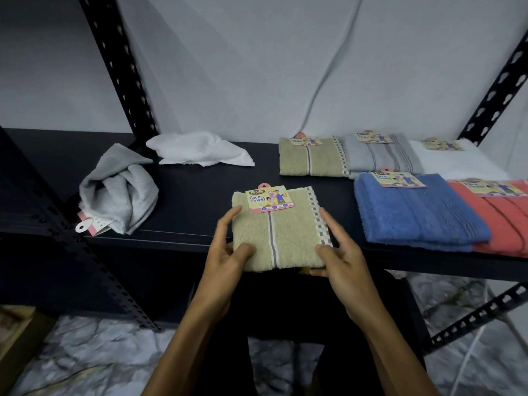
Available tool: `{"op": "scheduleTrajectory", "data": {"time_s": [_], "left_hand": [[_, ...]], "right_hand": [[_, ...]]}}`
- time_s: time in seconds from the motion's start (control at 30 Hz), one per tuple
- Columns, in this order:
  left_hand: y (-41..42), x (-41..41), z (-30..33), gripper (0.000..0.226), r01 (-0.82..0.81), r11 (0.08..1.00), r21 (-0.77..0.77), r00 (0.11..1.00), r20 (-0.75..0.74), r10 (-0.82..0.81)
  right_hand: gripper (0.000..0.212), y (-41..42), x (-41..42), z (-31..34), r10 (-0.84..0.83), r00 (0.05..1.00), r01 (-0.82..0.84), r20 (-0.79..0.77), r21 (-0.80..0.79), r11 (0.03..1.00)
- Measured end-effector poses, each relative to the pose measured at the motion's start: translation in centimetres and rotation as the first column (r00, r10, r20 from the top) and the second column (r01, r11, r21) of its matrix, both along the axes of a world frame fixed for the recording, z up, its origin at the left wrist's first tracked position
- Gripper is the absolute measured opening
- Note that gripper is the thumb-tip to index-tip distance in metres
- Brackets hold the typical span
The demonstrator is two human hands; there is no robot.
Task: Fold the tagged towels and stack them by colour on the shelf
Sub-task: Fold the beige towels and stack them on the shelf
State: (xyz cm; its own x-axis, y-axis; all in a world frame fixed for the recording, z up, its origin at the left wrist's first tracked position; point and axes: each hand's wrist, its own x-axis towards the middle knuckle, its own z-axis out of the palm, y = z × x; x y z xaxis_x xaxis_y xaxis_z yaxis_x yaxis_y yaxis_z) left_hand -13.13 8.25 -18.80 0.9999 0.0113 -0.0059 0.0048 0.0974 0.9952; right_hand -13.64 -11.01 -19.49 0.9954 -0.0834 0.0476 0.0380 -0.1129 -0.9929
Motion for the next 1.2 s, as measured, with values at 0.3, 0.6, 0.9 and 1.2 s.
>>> {"op": "scheduleTrajectory", "data": {"time_s": [0.3,0.6,0.9,1.2], "left_hand": [[0.4,-1.0,-0.2,0.052,0.075,0.997,-0.03,0.997,-0.009,-0.075],[0.6,-1.9,-1.0,0.049,0.011,0.998,0.059,1.0,0.018,-0.012],[1.3,-3.6,-1.4,0.07,0.132,0.982,0.134,0.988,0.061,-0.141],[1.7,-1.9,1.3,0.075,0.208,0.977,0.042,0.966,0.149,-0.212]], "right_hand": [[0.028,0.3,-1.7,0.2,0.076,0.994,-0.061,-0.076,0.179,0.982],[0.041,1.4,-2.5,-0.1,-0.024,0.999,0.026,-0.038,0.067,0.997],[0.07,1.3,-4.3,-0.7,0.097,0.993,-0.097,-0.073,0.007,0.995],[0.064,-0.2,-2.6,3.0,0.123,0.992,-0.122,0.007,0.172,0.978]]}}
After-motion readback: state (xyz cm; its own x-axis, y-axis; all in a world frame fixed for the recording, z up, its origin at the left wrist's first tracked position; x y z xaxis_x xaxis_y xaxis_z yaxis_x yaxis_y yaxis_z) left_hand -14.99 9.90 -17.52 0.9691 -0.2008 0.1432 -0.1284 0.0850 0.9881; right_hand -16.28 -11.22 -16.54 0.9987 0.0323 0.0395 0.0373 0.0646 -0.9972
